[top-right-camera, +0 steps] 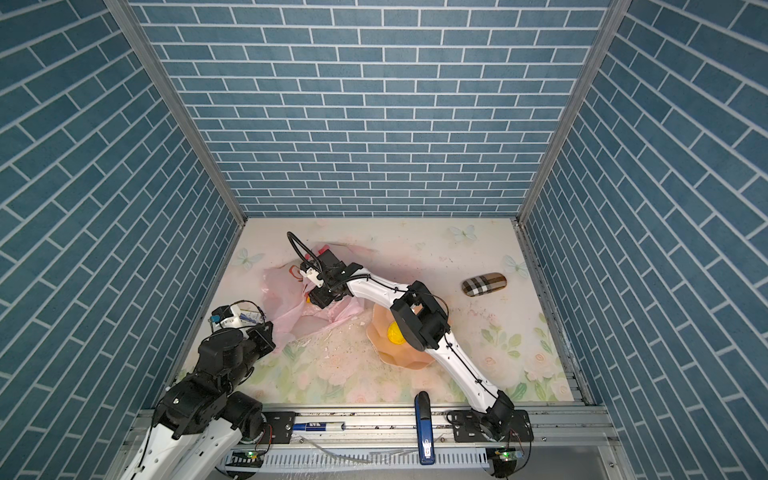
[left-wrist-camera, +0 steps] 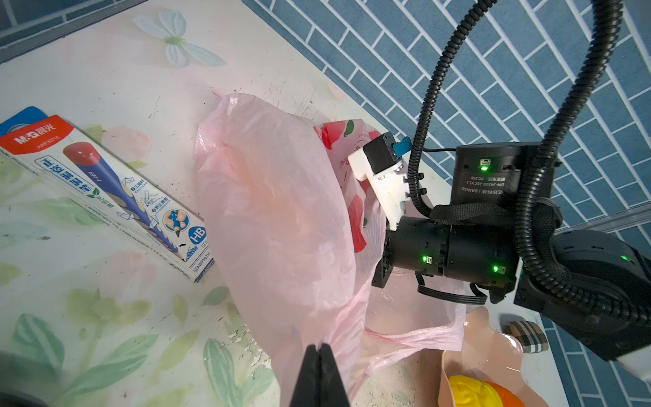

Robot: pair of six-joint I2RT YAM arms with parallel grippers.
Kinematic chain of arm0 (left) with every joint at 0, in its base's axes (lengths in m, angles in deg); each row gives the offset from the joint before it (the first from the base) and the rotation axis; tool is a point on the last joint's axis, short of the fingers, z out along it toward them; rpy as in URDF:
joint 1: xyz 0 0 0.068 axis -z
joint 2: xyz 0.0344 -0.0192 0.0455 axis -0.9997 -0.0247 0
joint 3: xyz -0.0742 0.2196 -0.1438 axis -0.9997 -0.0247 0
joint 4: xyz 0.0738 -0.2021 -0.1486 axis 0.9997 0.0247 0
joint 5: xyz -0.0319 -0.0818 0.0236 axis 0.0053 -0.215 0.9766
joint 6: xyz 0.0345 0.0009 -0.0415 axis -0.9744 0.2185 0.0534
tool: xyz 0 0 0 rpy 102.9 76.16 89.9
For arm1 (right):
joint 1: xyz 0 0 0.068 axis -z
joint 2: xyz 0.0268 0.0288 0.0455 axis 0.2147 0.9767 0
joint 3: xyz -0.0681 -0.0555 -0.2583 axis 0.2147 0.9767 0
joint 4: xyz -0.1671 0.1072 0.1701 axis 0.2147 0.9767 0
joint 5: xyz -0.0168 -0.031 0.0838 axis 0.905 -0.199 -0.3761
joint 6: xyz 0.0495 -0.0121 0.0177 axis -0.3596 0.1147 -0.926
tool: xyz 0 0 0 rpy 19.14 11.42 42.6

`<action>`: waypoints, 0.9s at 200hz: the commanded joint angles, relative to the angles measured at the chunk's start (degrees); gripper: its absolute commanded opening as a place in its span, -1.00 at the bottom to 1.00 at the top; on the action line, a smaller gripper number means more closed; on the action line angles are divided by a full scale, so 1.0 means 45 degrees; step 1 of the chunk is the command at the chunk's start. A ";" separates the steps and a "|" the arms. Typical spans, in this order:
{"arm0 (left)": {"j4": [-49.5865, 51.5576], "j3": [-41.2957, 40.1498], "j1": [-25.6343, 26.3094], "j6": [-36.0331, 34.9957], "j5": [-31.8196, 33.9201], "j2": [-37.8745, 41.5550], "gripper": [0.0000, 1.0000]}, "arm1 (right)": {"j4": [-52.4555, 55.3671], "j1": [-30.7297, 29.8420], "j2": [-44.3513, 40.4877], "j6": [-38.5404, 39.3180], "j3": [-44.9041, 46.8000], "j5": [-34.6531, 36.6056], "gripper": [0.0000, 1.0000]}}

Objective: Take fruits out of the plastic bag
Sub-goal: Pick up the fruit from the plastic bag.

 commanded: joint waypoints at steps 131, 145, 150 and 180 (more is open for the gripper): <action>-0.0412 -0.0303 -0.0019 -0.0013 0.0269 -0.0218 -1.00 | 0.0886 -0.0079 0.0256 0.0519 -0.0404 -0.1028 -0.30; -0.0481 -0.0249 -0.0002 -0.0016 0.0287 -0.0273 -1.00 | 0.0884 -0.0125 0.0057 0.0551 -0.0168 -0.1049 -0.36; -0.0506 -0.0237 -0.0012 -0.0045 0.0290 -0.0290 -1.00 | 0.0888 -0.0124 -0.0023 0.0560 -0.0087 -0.1067 -0.37; -0.0829 -0.0158 -0.0008 -0.0092 0.0242 -0.0471 -1.00 | 0.0925 -0.0177 -0.0546 0.0636 0.0458 -0.1204 -0.47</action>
